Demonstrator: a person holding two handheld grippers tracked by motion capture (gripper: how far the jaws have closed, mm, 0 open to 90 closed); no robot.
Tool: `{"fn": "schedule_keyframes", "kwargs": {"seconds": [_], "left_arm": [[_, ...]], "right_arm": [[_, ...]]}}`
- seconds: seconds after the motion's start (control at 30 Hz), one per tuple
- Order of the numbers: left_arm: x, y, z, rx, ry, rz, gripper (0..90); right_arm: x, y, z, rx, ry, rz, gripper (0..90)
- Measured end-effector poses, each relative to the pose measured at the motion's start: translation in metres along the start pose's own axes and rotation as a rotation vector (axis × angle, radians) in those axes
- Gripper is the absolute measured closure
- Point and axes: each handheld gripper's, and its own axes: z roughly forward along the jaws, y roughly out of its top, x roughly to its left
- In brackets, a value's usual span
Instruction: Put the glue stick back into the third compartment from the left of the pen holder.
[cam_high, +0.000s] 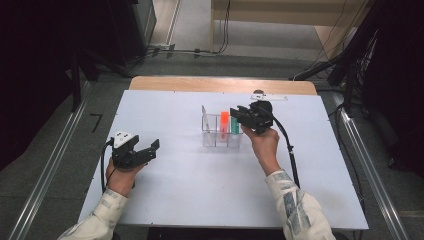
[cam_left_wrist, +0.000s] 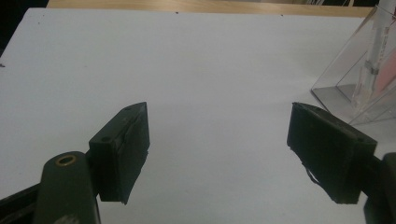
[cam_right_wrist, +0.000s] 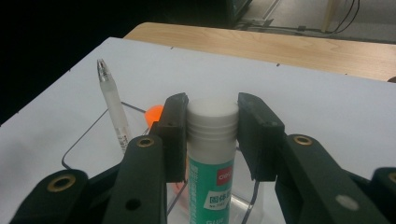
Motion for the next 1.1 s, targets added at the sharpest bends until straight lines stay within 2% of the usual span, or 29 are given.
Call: {"fn": "schedule_keyframes", "kwargs": {"seconds": [0.67,1.1], "left_arm": [[0.0,0.0,0.0,0.003,-0.001,0.0,21.4],[0.0,0.0,-0.001,0.001,-0.002,-0.002,21.4]], "right_arm": [[0.001,-0.01,-0.004,0.017,0.014,-0.017,58.3],[-0.002,-0.013,-0.015,0.012,0.014,-0.042,39.8]]}}
